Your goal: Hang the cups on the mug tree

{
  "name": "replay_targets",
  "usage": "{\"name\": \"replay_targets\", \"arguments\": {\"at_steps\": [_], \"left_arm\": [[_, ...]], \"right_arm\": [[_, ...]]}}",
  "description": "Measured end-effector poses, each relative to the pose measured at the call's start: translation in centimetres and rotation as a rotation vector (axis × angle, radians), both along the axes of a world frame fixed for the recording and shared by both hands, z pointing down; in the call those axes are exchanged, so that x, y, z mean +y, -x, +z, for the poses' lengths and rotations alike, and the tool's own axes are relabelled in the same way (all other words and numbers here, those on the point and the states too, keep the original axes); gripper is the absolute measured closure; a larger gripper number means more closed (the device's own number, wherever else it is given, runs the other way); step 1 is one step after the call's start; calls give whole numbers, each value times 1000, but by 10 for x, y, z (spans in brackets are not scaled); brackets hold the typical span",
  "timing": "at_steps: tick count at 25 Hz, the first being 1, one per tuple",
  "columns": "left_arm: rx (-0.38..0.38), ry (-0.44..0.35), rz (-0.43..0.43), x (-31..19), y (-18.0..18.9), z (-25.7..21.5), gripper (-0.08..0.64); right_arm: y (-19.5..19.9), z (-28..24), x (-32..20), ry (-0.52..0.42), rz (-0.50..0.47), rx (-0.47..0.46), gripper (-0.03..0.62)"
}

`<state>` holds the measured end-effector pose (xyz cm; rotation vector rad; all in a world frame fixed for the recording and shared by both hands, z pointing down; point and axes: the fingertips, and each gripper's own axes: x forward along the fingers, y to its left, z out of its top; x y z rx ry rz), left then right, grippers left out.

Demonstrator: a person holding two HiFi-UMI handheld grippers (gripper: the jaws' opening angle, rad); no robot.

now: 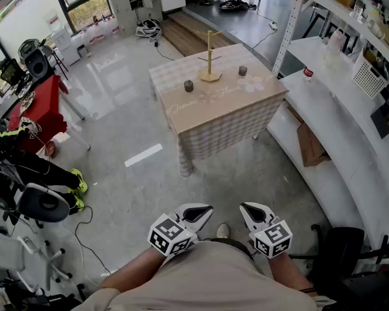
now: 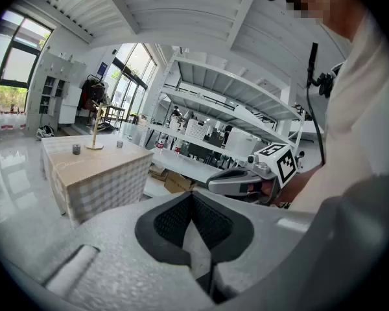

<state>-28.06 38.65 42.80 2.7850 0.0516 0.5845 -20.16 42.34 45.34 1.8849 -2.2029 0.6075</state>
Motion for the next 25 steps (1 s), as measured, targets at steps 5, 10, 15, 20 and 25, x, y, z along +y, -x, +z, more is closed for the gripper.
{"name": "replay_targets", "arguments": {"at_steps": [5, 10, 15, 20, 25], "left_arm": [[-1, -22, -11, -3, -31, -5, 552], [-19, -35, -36, -7, -58, -2, 552], [-16, -54, -57, -9, -94, 0, 552], [-19, -60, -78, -18, -124, 3, 551], [-35, -59, -94, -43, -142, 4, 551]], "right_arm": [[-32, -1, -1, -8, -9, 8, 578], [-62, 4, 1, -14, -12, -9, 578], [-101, 21, 6, 8, -27, 11, 578], [-133, 36, 2, 28, -44, 5, 575], [-154, 34, -23, 22, -21, -8, 574]]}}
